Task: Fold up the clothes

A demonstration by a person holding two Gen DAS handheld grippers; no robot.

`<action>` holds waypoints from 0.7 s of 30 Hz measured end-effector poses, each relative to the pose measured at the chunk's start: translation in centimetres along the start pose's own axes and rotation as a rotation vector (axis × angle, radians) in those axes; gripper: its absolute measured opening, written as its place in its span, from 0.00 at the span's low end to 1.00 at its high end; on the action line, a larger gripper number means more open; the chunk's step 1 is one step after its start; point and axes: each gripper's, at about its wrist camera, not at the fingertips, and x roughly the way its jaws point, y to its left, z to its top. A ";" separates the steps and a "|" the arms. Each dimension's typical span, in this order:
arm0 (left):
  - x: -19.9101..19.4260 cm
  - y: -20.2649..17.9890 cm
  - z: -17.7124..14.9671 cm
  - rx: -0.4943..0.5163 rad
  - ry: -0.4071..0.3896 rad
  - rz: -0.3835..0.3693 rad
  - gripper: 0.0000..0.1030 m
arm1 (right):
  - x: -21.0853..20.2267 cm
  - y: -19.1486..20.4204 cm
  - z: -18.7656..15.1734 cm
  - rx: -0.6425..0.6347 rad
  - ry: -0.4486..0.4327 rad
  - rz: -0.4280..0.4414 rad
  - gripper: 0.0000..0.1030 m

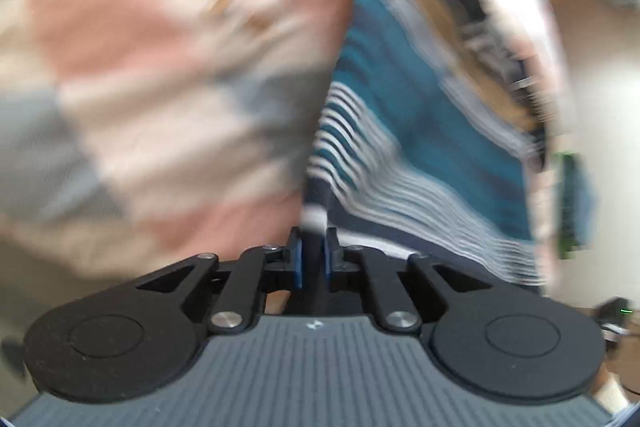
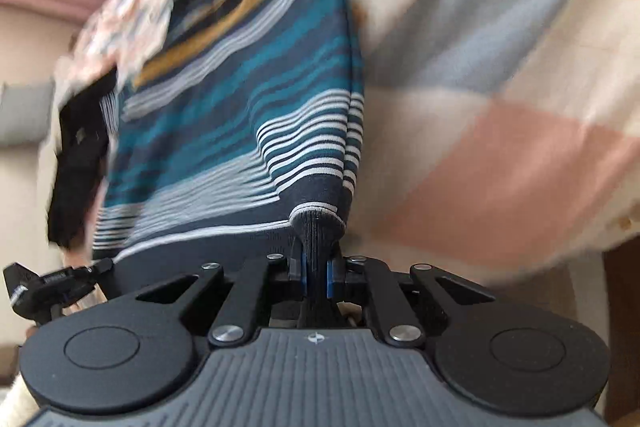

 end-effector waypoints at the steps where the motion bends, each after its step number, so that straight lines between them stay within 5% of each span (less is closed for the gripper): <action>1: 1.2 0.4 -0.5 -0.016 0.046 0.041 0.14 | 0.6 -0.3 -0.3 -0.010 0.005 -0.043 0.09; 2: 2.4 0.7 -1.0 -0.032 0.091 0.071 0.14 | 1.2 -0.6 -0.6 -0.019 0.009 -0.088 0.13; 4: 2.4 0.5 -1.3 -0.034 0.111 0.060 0.14 | 2.5 -1.4 -0.3 0.013 0.055 -0.212 0.47; 5: 1.8 0.1 -1.0 -0.012 0.100 0.064 0.14 | 3.1 -1.8 -0.1 0.031 0.079 -0.275 0.46; 8: -0.8 -2.0 2.5 0.095 0.001 0.055 0.18 | 2.7 0.2 4.2 -0.046 0.019 -0.275 0.47; 12: -2.1 -7.5 12.5 0.283 -0.164 -0.009 0.28 | 2.1 2.9 9.9 -0.152 -0.065 -0.268 0.49; 18: 2.4 -18.3 28.4 0.607 -0.266 -0.036 0.30 | 2.1 7.6 19.4 -0.338 -0.183 -0.263 0.49; 21: 5.2 -21.2 33.9 0.700 -0.263 -0.038 0.45 | 4.6 11.3 26.1 -0.522 -0.219 -0.289 0.49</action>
